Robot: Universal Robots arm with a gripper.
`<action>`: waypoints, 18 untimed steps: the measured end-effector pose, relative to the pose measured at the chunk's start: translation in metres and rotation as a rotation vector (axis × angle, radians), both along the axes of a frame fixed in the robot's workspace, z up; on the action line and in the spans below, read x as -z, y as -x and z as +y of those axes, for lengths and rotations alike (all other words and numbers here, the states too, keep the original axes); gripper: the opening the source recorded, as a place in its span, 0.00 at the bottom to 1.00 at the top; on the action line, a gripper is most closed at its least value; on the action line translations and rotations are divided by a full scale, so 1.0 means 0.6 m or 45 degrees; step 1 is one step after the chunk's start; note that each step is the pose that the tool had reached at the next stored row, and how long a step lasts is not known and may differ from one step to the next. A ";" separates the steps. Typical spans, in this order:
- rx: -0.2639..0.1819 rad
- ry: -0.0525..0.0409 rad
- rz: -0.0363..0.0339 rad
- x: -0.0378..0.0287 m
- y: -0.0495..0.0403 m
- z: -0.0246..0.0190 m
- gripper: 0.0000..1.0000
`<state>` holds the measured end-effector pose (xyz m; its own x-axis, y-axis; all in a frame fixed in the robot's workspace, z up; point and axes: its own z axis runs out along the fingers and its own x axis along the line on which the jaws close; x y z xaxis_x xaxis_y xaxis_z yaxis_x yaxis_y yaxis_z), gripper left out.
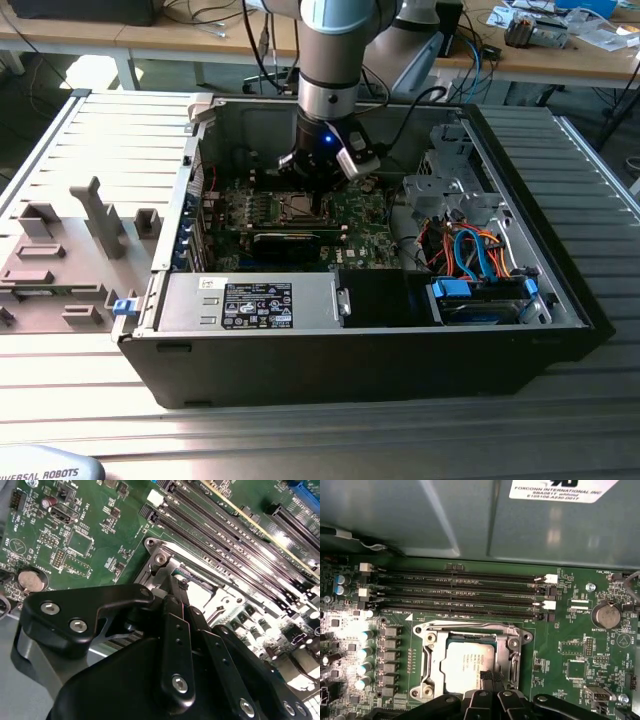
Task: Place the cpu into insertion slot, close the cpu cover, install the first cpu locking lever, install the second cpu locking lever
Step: 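Install the first cpu locking lever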
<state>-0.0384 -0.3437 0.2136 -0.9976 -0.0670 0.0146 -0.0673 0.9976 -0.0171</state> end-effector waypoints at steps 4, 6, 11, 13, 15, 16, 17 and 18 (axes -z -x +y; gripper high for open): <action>0.000 0.010 -0.0030 -0.011 0.001 0.0000 0.11; 0.000 0.010 -0.0046 -0.020 0.002 0.0000 0.11; 0.000 0.010 -0.0054 -0.036 0.002 0.0000 0.11; 0.000 0.010 -0.0055 -0.042 0.002 -0.0001 0.11; 0.000 0.010 -0.0057 -0.046 0.002 0.0000 0.11; 0.000 0.010 -0.0056 -0.049 0.002 0.0000 0.11; 0.000 0.010 -0.0055 -0.051 0.002 0.0000 0.11; 0.000 0.010 -0.0056 -0.052 0.002 0.0000 0.11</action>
